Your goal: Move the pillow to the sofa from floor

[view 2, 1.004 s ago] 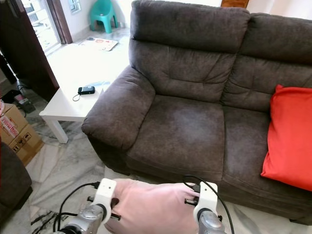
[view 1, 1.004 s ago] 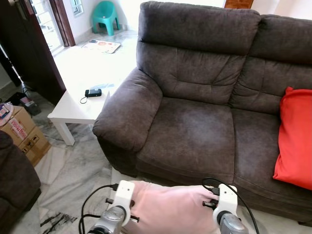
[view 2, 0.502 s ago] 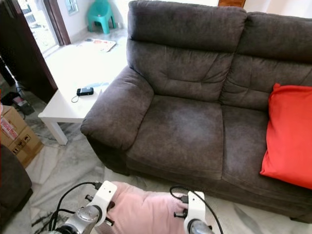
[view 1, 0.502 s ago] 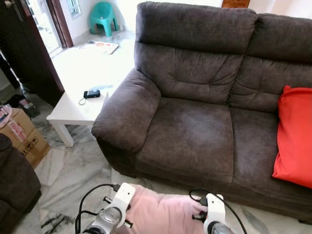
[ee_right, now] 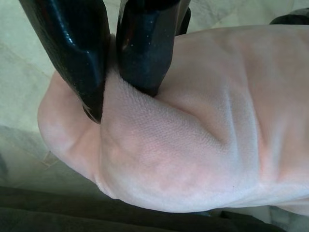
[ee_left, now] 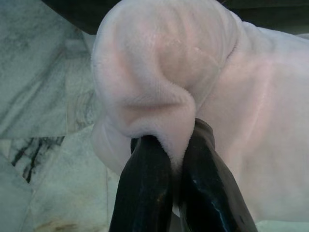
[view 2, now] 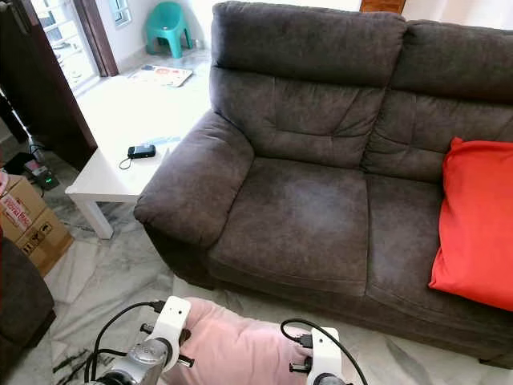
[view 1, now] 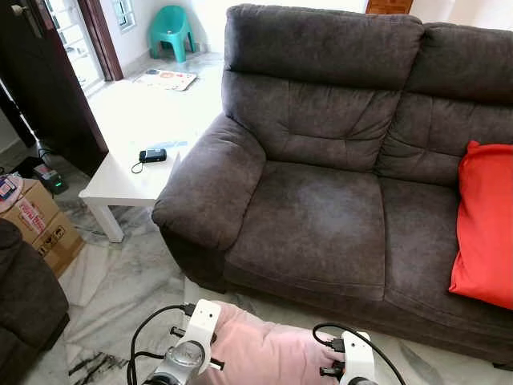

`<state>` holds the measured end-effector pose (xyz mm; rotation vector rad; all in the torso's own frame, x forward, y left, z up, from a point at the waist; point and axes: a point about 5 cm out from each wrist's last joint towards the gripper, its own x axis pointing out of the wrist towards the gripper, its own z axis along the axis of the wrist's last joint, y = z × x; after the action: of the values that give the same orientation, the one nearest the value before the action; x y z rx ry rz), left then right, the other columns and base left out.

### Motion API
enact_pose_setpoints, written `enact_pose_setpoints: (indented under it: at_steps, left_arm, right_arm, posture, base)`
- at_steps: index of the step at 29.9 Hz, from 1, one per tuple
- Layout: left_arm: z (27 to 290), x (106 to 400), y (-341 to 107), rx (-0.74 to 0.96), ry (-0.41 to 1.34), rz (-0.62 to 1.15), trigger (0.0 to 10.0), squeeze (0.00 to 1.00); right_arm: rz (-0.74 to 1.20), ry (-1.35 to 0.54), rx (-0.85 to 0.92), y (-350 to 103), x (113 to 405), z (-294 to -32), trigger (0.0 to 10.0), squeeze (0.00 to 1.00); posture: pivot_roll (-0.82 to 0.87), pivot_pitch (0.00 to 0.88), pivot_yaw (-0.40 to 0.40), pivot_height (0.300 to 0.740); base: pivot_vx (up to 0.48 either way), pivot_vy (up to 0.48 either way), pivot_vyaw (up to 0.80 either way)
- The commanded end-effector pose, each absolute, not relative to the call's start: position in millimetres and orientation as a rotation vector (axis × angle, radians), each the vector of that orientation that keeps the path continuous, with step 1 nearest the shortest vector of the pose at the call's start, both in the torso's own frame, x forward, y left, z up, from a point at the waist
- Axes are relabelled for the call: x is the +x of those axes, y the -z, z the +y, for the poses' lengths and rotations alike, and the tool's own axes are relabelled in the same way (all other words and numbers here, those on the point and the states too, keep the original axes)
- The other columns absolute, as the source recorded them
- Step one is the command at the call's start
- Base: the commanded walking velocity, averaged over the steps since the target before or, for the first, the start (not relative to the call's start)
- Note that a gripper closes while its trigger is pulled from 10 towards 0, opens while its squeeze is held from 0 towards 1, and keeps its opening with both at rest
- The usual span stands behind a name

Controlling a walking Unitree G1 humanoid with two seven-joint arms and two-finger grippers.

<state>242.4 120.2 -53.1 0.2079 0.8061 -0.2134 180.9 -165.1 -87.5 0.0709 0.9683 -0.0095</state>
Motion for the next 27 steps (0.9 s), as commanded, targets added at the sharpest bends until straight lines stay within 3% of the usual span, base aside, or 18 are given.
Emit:
enact_pose_setpoints:
  at_steps: [1,5,13,27]
  left_arm:
    - [115.2,242.7,52.8,0.189,0.218,0.813,10.0,0.00]
    - [109.1,240.4,54.0,0.197,0.271,0.831,10.0,0.00]
    - [96.8,237.1,54.6,0.389,0.442,0.803,10.0,0.00]
    - [117.0,234.5,58.8,0.444,0.371,0.840,10.0,0.00]
  right_arm:
    - [0.968,-0.010,0.076,87.3,181.5,-162.3,10.0,0.00]
    - [0.955,-0.007,0.080,84.9,186.5,-163.4,10.0,0.00]
    - [0.954,0.005,0.068,83.2,189.5,-168.7,10.0,0.00]
    - [0.950,0.025,0.060,81.2,194.3,-167.9,10.0,0.00]
  posture:
    - [0.05,0.000,-0.049,0.740]
    - [0.05,0.000,-0.056,0.740]
    - [0.05,0.000,-0.061,0.740]
    - [0.06,0.000,-0.064,0.740]
  base:
    - [0.000,0.000,0.00]
    - [0.000,0.000,0.00]
    - [0.000,0.000,0.00]
    - [0.000,0.000,0.00]
